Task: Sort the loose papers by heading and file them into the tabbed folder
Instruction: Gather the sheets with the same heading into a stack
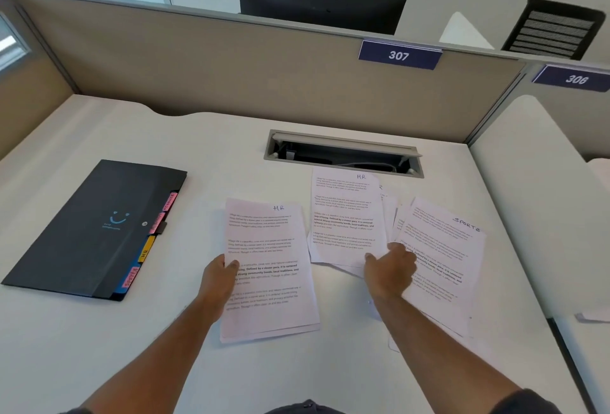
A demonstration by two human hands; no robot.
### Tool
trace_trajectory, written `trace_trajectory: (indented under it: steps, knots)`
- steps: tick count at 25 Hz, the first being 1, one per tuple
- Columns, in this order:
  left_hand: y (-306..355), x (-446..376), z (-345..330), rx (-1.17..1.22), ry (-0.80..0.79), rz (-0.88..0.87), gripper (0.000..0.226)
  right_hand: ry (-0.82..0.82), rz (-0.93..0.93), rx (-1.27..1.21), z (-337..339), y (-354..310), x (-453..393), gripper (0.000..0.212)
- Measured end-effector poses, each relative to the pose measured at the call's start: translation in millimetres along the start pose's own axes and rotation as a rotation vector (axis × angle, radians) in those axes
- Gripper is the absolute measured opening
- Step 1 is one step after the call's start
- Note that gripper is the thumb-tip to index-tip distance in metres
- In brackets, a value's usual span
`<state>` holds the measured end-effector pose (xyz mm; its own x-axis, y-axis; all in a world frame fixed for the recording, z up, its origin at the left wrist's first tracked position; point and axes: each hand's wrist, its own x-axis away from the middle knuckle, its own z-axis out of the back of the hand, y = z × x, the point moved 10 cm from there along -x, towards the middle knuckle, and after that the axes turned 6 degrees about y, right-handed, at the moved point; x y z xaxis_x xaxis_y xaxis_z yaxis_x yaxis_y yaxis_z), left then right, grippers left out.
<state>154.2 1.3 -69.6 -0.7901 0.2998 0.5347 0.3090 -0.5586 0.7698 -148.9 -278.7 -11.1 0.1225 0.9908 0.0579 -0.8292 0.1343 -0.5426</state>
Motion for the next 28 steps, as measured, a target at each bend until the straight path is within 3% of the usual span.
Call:
trace_trajectory:
  steps: [4,10,13,18,23,28]
  knots:
    - [-2,0,0,-0.013,0.006,-0.005,0.019,-0.042,-0.084,0.111,-2,16,-13,0.063]
    - [-3,1,-1,-0.038,0.005,-0.008,0.018,-0.057,0.021,0.181,-11,8,-7,0.048]
    - [-3,1,0,-0.040,0.009,-0.010,0.018,-0.020,0.071,0.137,-8,3,-8,0.039]
    - [-2,3,0,-0.023,0.010,-0.013,0.019,-0.051,0.068,0.027,-8,8,-13,0.006]
    - [-2,5,0,-0.016,0.008,-0.017,0.019,-0.051,0.026,-0.084,0,6,-19,0.010]
    - [0,8,1,-0.010,0.009,-0.020,0.020,-0.011,-0.086,-0.384,10,14,-29,0.009]
